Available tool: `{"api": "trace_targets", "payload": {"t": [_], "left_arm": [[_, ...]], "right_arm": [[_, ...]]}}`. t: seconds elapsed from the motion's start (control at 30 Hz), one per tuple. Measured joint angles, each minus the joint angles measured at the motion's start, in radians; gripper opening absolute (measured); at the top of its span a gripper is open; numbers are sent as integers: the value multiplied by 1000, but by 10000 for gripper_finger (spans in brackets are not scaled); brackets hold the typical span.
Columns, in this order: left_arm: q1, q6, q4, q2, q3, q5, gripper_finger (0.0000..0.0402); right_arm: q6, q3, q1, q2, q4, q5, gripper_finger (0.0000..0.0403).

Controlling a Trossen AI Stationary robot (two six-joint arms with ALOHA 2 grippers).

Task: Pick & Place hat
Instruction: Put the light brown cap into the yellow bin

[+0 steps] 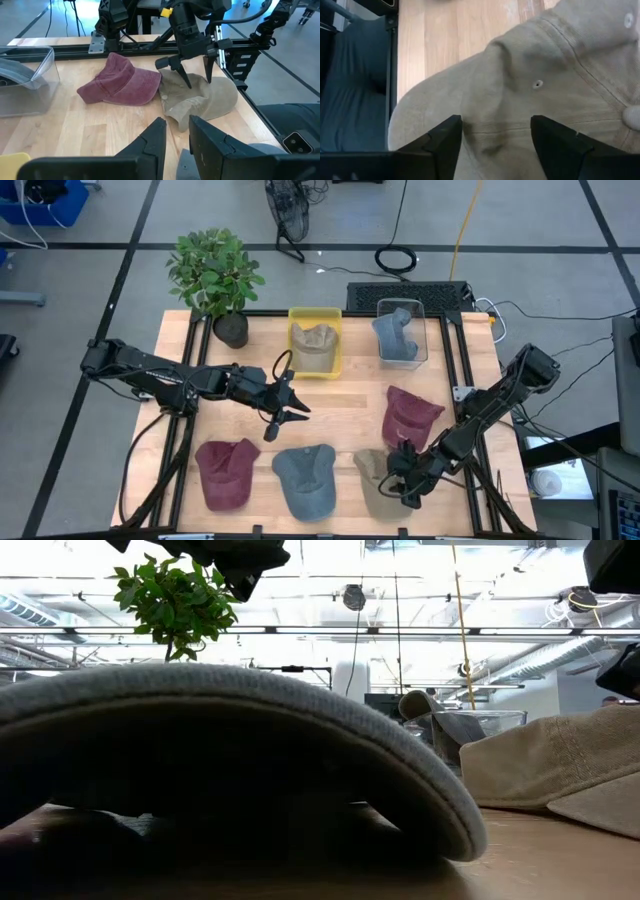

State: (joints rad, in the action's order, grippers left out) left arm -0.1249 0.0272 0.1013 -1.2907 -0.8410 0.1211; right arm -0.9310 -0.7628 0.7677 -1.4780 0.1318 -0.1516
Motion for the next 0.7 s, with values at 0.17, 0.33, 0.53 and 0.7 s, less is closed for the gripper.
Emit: {"api": "trace_targets", "payload": {"t": [0.17,0.33,0.53,0.7], "left_arm": [[0,0,0,0,0,0,88],[0,-1,0,0,0,0,88],[0,0,0,0,0,0,88],[0,-1,0,0,0,0,88]], "right_arm": [[0,0,0,0,-1,-1,217],[0,0,0,0,-2,0,158],[4,0,0,1,-4,4,60],[31,0,0,1,-4,24,8]]}}
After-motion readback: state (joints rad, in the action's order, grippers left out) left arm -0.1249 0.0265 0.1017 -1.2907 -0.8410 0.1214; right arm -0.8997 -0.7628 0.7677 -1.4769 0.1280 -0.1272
